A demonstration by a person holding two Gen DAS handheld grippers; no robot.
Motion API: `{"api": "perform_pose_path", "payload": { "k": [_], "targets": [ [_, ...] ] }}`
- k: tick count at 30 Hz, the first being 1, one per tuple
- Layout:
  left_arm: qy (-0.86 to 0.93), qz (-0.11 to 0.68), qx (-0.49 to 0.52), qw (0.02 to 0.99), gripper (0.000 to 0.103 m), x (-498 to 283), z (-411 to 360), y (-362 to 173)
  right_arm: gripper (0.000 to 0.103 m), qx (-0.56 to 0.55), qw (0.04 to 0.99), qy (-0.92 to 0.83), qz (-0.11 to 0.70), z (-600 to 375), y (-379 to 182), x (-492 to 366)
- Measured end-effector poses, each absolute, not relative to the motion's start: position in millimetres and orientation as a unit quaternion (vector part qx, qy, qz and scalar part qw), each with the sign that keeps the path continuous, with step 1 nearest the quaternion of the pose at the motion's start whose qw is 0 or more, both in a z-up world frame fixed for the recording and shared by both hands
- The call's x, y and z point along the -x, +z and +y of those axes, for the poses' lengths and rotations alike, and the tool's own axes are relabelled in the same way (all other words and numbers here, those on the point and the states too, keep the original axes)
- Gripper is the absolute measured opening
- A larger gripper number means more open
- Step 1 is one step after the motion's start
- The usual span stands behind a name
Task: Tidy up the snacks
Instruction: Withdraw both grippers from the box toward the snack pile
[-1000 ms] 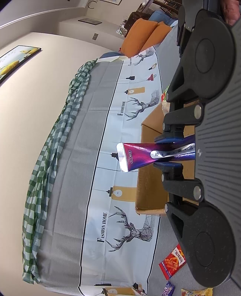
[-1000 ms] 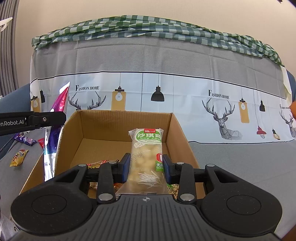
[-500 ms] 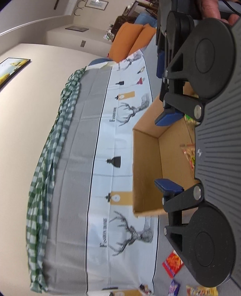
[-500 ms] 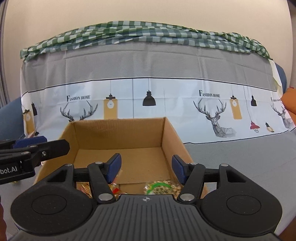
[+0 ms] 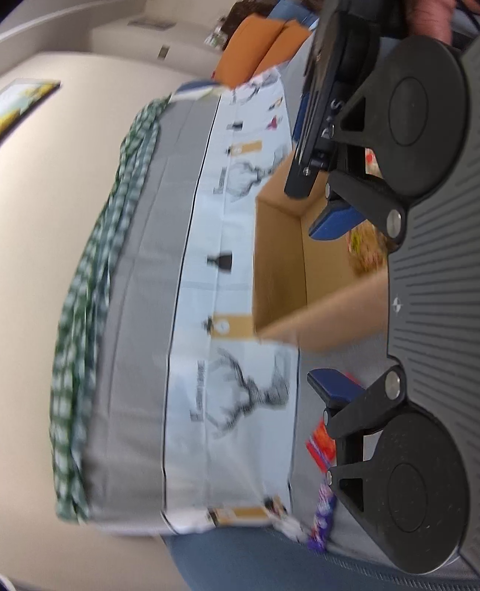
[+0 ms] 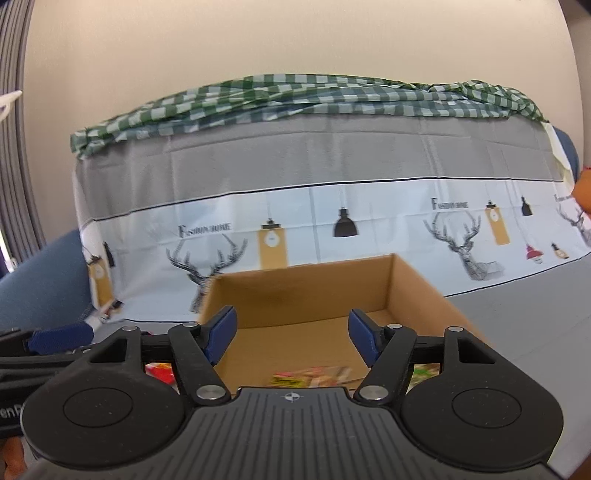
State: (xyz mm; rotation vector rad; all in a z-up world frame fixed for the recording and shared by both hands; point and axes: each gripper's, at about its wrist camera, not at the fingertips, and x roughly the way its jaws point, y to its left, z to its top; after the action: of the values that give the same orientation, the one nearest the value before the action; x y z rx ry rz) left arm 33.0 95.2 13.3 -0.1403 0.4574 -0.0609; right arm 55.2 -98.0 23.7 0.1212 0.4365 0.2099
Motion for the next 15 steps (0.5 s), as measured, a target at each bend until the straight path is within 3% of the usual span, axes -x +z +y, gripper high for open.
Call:
{"api": "perform_pose_path", "payload": {
  "k": [2, 5, 7, 9, 15],
  "targets": [
    [-0.016, 0.235, 0.082, 0.968, 0.074, -31, 111, 16, 0.069, -0.064, 0.969, 0.110, 0.211, -84, 23, -50],
    [0.009, 0.248, 0.110, 0.963, 0.050, -28, 136, 18, 0.069, -0.065, 0.966, 0.130, 0.212, -64, 20, -46],
    [0.036, 0.265, 0.125, 0.955, 0.024, -27, 151, 16, 0.068, -0.060, 0.964, 0.143, 0.214, -51, 19, -43],
    [0.070, 0.288, 0.141, 0.945, 0.012, -29, 167, 10, 0.068, -0.055, 0.962, 0.158, 0.215, -38, 16, -41],
    [0.134, 0.333, 0.230, 0.905, 0.011, -32, 215, -8, 0.043, -0.043, 0.950, 0.212, 0.225, -7, 6, -35]
  ]
}}
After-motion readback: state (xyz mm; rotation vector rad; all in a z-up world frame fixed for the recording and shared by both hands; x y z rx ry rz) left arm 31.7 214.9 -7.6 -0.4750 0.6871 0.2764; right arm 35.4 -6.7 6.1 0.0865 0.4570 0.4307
